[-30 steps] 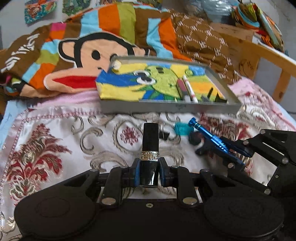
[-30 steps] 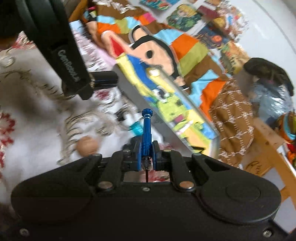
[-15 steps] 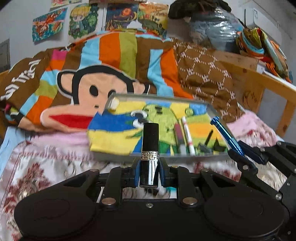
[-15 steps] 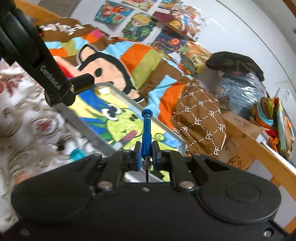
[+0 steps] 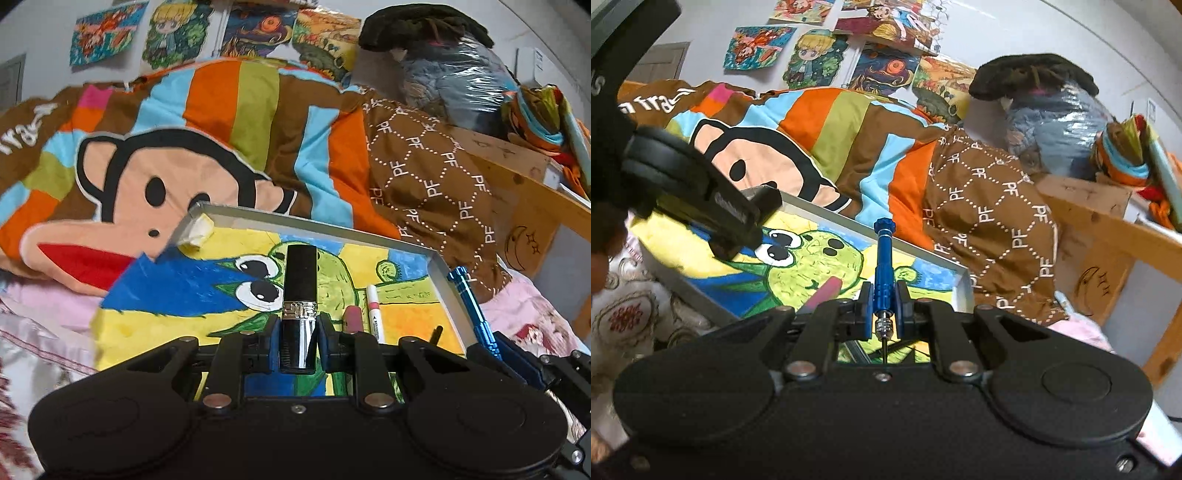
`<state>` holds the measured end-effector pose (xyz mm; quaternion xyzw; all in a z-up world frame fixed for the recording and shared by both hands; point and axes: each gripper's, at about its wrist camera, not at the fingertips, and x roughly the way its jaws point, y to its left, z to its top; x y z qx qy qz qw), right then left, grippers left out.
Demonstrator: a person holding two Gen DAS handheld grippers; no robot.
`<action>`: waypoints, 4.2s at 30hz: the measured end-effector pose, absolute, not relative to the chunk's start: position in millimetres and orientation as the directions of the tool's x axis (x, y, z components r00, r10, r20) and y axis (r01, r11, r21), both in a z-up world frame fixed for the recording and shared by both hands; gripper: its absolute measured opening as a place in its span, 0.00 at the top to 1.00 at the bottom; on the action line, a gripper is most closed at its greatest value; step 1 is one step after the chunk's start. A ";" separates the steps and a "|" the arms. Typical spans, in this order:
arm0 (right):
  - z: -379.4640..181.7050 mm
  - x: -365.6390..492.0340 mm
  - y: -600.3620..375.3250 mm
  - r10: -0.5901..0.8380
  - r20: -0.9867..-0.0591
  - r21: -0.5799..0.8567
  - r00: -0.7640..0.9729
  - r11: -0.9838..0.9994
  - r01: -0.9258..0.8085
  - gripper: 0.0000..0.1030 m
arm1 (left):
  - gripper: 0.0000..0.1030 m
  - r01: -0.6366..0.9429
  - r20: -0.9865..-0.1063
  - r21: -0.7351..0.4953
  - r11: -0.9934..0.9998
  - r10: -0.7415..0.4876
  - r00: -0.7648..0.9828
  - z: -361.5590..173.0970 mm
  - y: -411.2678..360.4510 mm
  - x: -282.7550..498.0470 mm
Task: Organize rigid objects
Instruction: 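Lift the lipstick and screwdriver and carry both over the grey tray, then lower the lipstick and screwdriver into the tray and open both tools, then move both tools back over the walnut, teal bottle and earpiece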
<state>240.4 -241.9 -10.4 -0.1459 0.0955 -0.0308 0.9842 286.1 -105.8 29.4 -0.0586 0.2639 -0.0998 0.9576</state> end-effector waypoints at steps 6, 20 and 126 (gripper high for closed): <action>-23.3 277.0 -254.2 -0.059 -0.218 -0.205 0.974 0.979 0.013 0.95 | 0.78 0.139 -0.507 -0.181 0.974 -0.213 0.835 11.8 -108.8 305.9; -45.0 308.6 -269.2 -0.023 -0.308 -0.117 0.951 0.993 -0.014 0.95 | 0.78 0.131 -0.585 -0.195 0.972 -0.222 0.780 -14.4 -108.8 324.3; 37.1 -55.2 -222.3 -0.076 -0.391 -0.013 0.917 0.997 0.077 0.00 | 0.01 0.042 -0.535 -0.274 0.961 -0.188 0.823 3.5 -19.4 22.6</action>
